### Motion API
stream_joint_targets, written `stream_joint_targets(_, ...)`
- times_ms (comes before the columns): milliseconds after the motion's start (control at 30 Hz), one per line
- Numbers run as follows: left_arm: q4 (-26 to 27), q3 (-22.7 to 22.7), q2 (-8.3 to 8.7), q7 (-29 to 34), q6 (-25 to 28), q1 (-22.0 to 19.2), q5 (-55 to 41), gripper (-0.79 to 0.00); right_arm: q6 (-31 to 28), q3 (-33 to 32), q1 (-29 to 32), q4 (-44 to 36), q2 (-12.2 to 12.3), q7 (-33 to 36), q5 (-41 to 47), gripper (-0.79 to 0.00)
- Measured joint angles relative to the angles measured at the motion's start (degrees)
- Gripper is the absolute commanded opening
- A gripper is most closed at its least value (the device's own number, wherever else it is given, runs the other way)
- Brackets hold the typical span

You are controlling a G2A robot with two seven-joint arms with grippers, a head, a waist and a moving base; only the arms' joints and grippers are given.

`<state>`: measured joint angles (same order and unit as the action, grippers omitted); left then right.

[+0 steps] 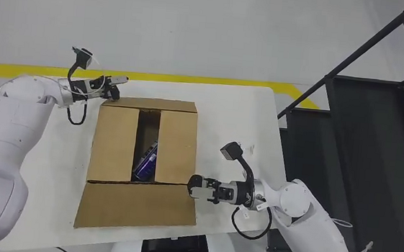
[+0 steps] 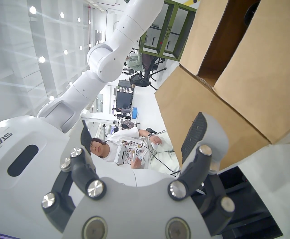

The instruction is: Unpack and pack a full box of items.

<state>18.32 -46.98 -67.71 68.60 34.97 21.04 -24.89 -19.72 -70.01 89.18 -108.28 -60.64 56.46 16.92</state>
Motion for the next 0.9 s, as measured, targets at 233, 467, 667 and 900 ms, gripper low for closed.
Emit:
stream_joint_targets(233, 1.74, -5.19, 1.27, 1.2, -0.48, -0.05, -9.44, 0.0, 0.01, 0.71, -0.77, 0.16, 0.07, 0.33, 0.44, 0.0)
stream_joint_targets(467, 12.7, -13.37, 5.33, 8.23, -7.45, 4.53, -20.6, 0.0, -0.26, 1.78, -2.06, -0.52, 0.27, 2.73, -1.61, 0.0)
stream_joint_targets(667, 25.2, -21.3, 10.22, 15.44, -14.64, 13.09, -20.66, 0.0, 4.14, 2.87, -3.56, -2.46, 0.66, 4.69, -9.32, 0.0)
stream_joint_targets(900, 37.04, -30.2, 14.92, 19.47, -18.75, 24.08, -17.74, 0.0, 13.28, 6.97, -8.72, -5.02, 0.03, 2.39, -13.46, 0.0)
